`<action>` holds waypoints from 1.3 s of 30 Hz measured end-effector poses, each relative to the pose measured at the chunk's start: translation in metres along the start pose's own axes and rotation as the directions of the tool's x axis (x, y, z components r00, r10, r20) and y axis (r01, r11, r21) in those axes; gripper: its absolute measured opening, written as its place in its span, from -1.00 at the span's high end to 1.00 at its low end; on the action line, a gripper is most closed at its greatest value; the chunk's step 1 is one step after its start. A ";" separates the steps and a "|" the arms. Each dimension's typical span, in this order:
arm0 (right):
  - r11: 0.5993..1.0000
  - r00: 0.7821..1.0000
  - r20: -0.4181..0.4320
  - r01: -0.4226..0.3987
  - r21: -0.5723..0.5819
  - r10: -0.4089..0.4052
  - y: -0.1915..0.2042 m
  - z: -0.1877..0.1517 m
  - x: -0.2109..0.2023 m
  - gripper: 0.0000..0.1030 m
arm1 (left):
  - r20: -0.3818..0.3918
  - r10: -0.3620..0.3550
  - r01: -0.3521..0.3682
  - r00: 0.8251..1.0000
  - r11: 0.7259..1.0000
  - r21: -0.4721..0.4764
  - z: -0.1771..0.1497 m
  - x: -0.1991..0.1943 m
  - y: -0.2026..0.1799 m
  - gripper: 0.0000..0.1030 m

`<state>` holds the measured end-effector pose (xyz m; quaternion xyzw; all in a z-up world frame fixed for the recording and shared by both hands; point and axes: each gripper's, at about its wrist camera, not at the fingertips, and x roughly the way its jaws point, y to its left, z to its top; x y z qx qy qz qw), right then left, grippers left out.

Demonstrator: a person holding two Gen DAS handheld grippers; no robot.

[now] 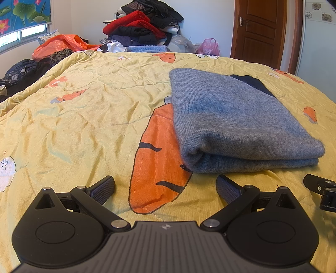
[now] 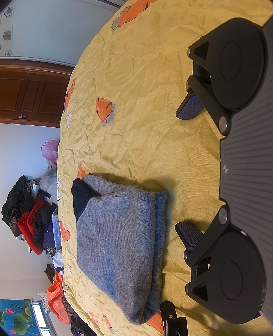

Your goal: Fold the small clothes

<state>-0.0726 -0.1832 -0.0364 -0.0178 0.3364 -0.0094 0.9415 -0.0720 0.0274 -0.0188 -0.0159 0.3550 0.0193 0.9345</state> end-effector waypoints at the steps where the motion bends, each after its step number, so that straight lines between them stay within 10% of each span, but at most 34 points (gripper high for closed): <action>1: 1.000 1.000 0.000 0.000 0.000 0.000 0.000 0.000 0.000 -0.99 | 0.000 0.000 0.000 1.000 1.000 0.000 0.000 0.000 0.000 -1.00; 39: 1.000 1.000 0.000 0.000 0.001 0.000 0.000 -0.001 0.000 -0.99 | -0.030 -0.013 0.013 0.999 1.000 0.007 0.005 0.001 0.001 -1.00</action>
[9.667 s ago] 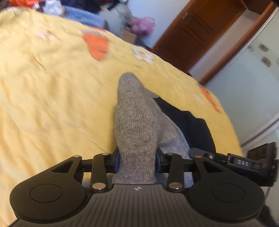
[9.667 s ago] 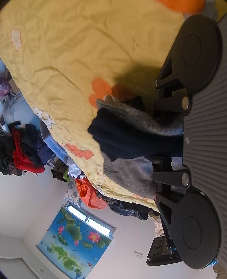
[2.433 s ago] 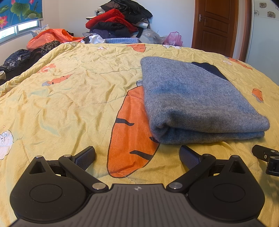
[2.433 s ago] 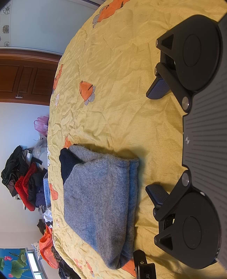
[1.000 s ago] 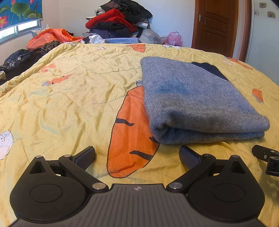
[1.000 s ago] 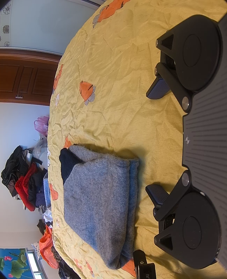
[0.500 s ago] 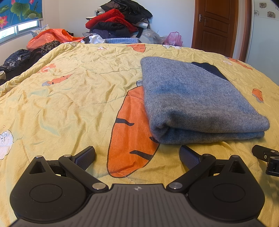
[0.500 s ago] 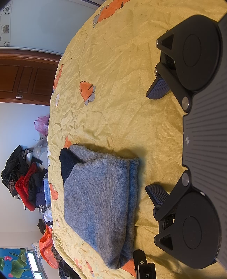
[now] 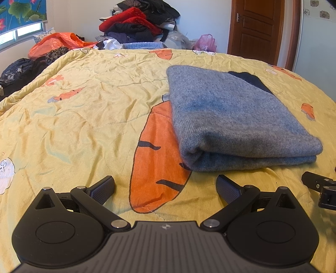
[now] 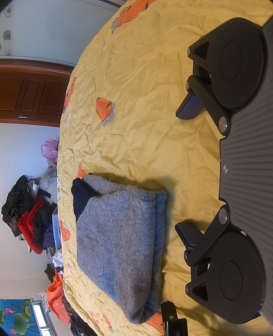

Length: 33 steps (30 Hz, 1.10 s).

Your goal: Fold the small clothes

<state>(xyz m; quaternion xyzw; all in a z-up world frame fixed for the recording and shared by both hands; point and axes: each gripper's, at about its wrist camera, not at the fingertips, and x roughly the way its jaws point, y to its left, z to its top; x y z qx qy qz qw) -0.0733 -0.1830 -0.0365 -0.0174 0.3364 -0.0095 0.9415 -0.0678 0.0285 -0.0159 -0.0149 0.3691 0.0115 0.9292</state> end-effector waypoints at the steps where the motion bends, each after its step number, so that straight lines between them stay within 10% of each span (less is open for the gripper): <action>1: 1.000 1.000 0.000 0.000 0.000 0.000 0.000 0.000 0.000 -0.99 | -0.006 0.000 0.000 1.000 1.000 0.001 0.000 0.000 -0.001 -1.00; 21: 1.000 1.000 -0.007 -0.002 -0.003 0.002 0.001 0.000 0.000 -0.99 | -0.081 0.026 -0.028 0.996 0.999 -0.027 0.008 0.000 -0.006 -1.00; 33: 1.000 0.984 -0.179 -0.015 -0.012 0.013 0.003 0.023 0.008 -0.99 | -0.104 0.007 -0.008 0.995 1.000 -0.006 0.009 0.001 -0.004 -1.00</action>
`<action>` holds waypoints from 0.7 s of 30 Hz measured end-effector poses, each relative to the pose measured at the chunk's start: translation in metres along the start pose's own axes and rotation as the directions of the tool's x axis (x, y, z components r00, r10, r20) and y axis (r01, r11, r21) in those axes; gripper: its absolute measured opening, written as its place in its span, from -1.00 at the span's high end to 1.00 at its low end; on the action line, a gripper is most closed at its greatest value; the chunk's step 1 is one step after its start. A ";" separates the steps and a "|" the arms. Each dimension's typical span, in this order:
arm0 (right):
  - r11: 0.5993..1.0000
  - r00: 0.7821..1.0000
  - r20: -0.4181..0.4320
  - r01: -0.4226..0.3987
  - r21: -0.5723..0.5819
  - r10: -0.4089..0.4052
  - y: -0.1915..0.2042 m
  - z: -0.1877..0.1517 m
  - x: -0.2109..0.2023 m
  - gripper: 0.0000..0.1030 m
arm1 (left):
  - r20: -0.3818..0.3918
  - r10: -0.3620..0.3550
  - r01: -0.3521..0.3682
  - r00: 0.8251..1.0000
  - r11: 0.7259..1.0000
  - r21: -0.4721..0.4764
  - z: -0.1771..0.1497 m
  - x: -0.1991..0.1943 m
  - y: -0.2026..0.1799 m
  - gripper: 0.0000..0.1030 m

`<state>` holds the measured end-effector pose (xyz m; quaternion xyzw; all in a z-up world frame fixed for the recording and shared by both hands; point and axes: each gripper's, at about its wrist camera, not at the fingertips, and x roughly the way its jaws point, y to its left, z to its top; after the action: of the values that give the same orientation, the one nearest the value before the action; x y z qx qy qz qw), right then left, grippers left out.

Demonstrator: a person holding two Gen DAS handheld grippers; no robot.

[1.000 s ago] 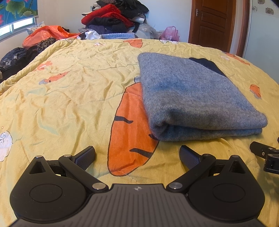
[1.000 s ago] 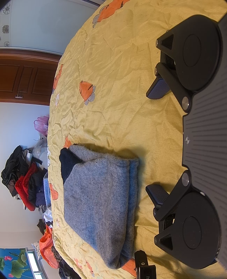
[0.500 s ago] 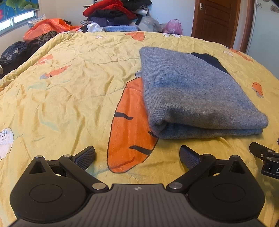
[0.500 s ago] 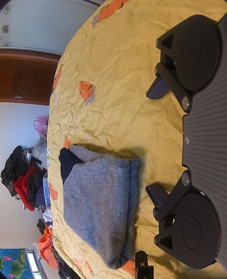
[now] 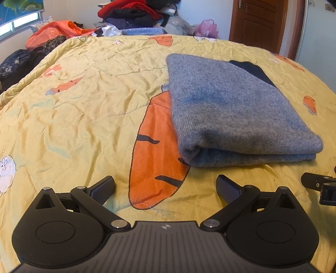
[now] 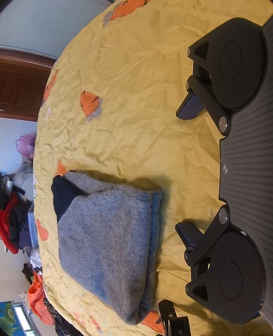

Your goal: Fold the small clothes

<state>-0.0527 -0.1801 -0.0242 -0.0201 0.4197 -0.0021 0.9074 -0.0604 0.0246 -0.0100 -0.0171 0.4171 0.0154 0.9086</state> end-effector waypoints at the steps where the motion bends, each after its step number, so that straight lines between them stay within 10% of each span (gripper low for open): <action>1: 1.000 1.000 -0.008 0.003 0.002 -0.003 0.000 0.001 0.000 -0.99 | -0.011 -0.004 0.004 1.000 1.000 0.002 0.001 0.000 0.000 -1.00; 21: 0.998 1.000 0.012 -0.024 0.058 0.023 -0.009 0.017 -0.020 -0.99 | 0.135 -0.031 0.033 0.990 0.999 -0.009 0.009 -0.049 -0.012 -1.00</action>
<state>-0.0524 -0.1880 0.0021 0.0112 0.4145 -0.0034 0.9100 -0.0851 0.0119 0.0333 -0.0278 0.3543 0.0043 0.9347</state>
